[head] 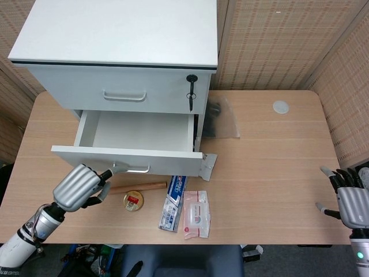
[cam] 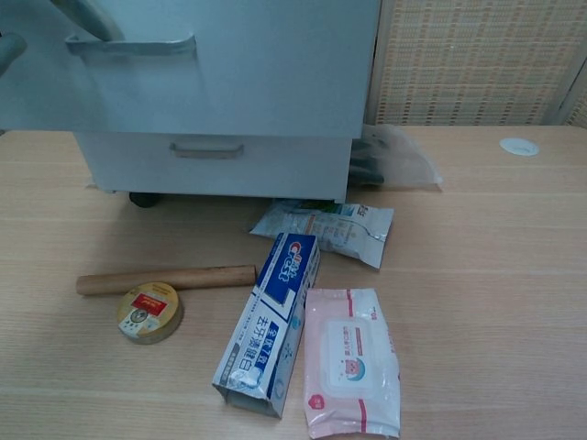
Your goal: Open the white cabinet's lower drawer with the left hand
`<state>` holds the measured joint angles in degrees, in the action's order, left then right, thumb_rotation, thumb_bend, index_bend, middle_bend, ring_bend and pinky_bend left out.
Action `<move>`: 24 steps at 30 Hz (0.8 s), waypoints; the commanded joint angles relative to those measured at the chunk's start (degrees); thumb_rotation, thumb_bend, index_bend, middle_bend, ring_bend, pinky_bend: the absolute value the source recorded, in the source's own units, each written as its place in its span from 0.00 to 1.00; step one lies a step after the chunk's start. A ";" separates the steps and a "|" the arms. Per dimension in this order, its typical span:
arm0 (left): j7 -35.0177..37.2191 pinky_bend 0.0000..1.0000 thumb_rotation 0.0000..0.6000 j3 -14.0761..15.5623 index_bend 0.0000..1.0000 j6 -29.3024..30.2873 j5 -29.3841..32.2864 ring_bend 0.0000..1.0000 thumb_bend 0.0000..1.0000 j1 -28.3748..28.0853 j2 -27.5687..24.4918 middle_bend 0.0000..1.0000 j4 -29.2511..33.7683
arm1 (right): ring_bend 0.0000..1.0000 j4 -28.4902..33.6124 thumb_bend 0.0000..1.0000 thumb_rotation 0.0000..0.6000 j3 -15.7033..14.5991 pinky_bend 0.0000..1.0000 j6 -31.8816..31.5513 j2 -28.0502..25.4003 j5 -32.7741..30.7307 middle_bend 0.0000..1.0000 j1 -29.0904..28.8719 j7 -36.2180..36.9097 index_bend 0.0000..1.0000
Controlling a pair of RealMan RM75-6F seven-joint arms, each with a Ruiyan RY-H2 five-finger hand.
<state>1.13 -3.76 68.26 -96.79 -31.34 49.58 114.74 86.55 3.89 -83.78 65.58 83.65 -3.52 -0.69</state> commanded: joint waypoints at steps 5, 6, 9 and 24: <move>-0.19 1.00 1.00 0.54 0.22 1.11 -1.26 1.00 0.67 1.16 -0.98 0.99 1.11 | 0.15 -0.19 0.04 1.00 -0.02 0.08 -0.14 0.02 0.04 0.26 0.12 0.28 0.16; -0.26 1.00 1.00 0.61 0.22 1.17 -1.35 1.00 0.67 1.30 -1.14 0.99 1.26 | 0.15 -0.21 0.04 1.00 -0.01 0.08 -0.18 0.03 0.07 0.26 0.13 0.32 0.16; -0.35 1.00 1.00 0.73 0.22 1.68 -1.78 0.99 0.67 1.78 -1.54 0.98 1.65 | 0.15 -0.30 0.04 1.00 0.02 0.08 -0.39 0.08 0.20 0.26 0.18 0.48 0.16; -2.44 0.91 1.00 4.12 0.36 11.58 -4.66 0.70 0.67 10.56 -1.78 0.73 -1.00 | 0.15 1.18 0.05 1.00 -0.06 0.08 -1.83 -1.39 1.64 0.26 0.50 0.36 0.16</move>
<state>-0.50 -0.35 78.84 -101.69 -21.92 47.99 114.13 87.66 3.86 -85.64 64.24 85.25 -3.02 -0.30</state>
